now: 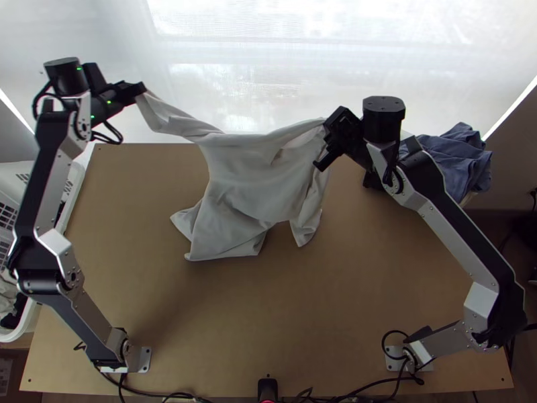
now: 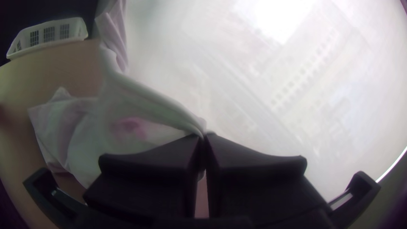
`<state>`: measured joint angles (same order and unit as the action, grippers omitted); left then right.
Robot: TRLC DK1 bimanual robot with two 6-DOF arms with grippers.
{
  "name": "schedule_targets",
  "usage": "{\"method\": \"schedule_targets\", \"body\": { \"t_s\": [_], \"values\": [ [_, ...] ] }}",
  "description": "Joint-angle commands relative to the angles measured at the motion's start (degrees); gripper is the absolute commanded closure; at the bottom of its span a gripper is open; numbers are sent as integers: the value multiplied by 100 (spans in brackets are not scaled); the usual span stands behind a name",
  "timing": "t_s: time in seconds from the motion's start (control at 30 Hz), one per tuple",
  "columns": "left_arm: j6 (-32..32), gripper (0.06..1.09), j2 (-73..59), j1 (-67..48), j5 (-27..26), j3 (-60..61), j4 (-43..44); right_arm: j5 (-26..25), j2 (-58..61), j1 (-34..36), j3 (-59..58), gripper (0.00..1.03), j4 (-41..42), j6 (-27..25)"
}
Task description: Fold the t-shirt
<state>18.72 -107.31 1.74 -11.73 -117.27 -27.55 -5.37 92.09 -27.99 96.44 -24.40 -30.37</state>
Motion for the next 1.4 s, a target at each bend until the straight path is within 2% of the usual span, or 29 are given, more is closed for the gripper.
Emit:
{"method": "schedule_targets", "body": {
  "t_s": [0.0,0.17,0.27,0.3,0.37,0.43,0.47,0.5,0.53,0.63,0.73,0.8,0.87,0.97,1.07,1.23,1.37],
  "values": [
    [-255,105,-1732,-956,65,-1324,66,106,-209,979,-1137,100,269,-57],
    [-325,105,-2330,-1483,320,-1544,637,211,-324,1735,-2015,100,322,-92],
    [-316,99,-2418,-1685,329,-1412,619,238,-324,1858,-2446,100,472,-92],
    [-316,91,-2383,-1721,329,-1289,575,238,-315,1858,-2552,100,568,-83],
    [-325,69,-2312,-1765,329,-1096,329,247,-209,1788,-2622,100,639,-74],
    [-466,37,-2242,-1800,320,-990,-119,247,-25,1691,-2622,100,726,-48],
    [-519,24,-2216,-1809,320,-982,-400,255,72,1639,-2604,100,753,-48],
    [-589,15,-2172,-1809,320,-982,-690,255,169,1603,-2578,100,788,-39],
    [-686,11,-2093,-1809,320,-982,-1015,255,274,1551,-2552,100,841,-30],
    [-879,11,-1618,-1773,-58,-832,-1859,264,573,1428,-2376,100,920,31],
    [-1116,11,-968,-1694,-1095,-577,-2844,264,819,1357,-2200,100,1034,110],
    [-1529,11,-458,-1729,-1780,-208,-3538,264,960,1349,-2086,100,1078,163],
    [-1846,11,175,-1967,-1991,460,-3846,264,1083,1340,-1998,100,1140,189],
    [-2303,11,1080,-2520,-1974,1646,-3872,264,1197,1349,-1910,100,1201,198],
    [-2355,12,1625,-3188,-1860,2639,-3529,264,1250,1340,-1840,100,1219,216],
    [-2285,12,1722,-4111,-1341,3369,-3028,264,1250,1322,-1743,100,1219,339],
    [-2241,12,1493,-4428,-866,3738,-2501,264,1241,1287,-1690,100,1210,418]
  ]
}}
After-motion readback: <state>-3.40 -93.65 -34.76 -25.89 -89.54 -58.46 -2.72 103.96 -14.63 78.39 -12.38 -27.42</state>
